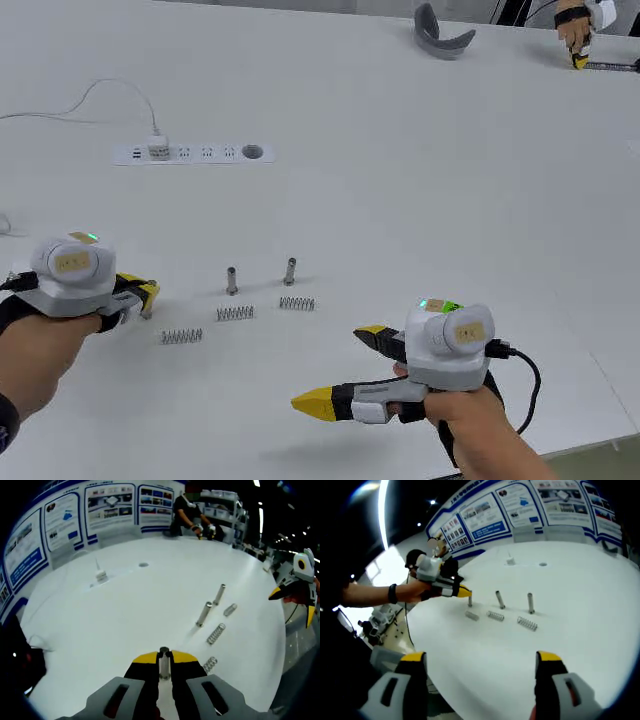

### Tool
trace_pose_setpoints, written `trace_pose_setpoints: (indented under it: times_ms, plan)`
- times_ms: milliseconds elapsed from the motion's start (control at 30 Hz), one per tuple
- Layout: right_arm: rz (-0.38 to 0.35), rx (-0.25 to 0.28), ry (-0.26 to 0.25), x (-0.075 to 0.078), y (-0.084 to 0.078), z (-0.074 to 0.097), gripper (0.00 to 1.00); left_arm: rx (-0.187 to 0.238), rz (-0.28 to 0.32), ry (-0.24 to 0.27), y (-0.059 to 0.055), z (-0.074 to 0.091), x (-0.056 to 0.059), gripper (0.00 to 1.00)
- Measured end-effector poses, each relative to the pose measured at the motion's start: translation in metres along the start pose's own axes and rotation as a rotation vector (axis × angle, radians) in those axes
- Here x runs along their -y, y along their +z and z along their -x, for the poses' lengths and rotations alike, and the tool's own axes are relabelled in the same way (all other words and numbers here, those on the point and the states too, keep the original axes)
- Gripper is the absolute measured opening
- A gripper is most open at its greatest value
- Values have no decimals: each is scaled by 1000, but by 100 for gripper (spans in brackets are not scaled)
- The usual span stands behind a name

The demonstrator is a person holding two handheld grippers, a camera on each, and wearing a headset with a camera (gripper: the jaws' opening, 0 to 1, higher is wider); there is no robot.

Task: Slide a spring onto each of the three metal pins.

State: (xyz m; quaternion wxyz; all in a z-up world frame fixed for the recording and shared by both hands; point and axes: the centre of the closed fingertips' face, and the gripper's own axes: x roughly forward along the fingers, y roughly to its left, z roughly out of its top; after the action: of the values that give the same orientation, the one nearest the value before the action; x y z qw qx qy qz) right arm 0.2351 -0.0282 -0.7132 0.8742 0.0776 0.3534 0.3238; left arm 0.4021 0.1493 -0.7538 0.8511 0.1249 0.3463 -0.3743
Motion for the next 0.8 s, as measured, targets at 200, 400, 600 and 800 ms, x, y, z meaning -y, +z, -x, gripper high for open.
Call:
trace_pose_setpoints:
  times_ms: [200, 400, 600, 800]
  plan:
    - [0, 2, -1, 0, 1, 0, 91, -1, -2, 3, -4, 8, -2, 7]
    - [1, 2, 3, -1, 1, 0, 91, -2, 11, 7, -8, 12, -5, 8]
    - [2, 0, 4, -3, 0, -1, 91, -3, 13, 9, -11, 15, -4, 8]
    - [2, -1, 3, -3, -1, 0, 91, -6, 8, 5, -13, 17, -2, 8]
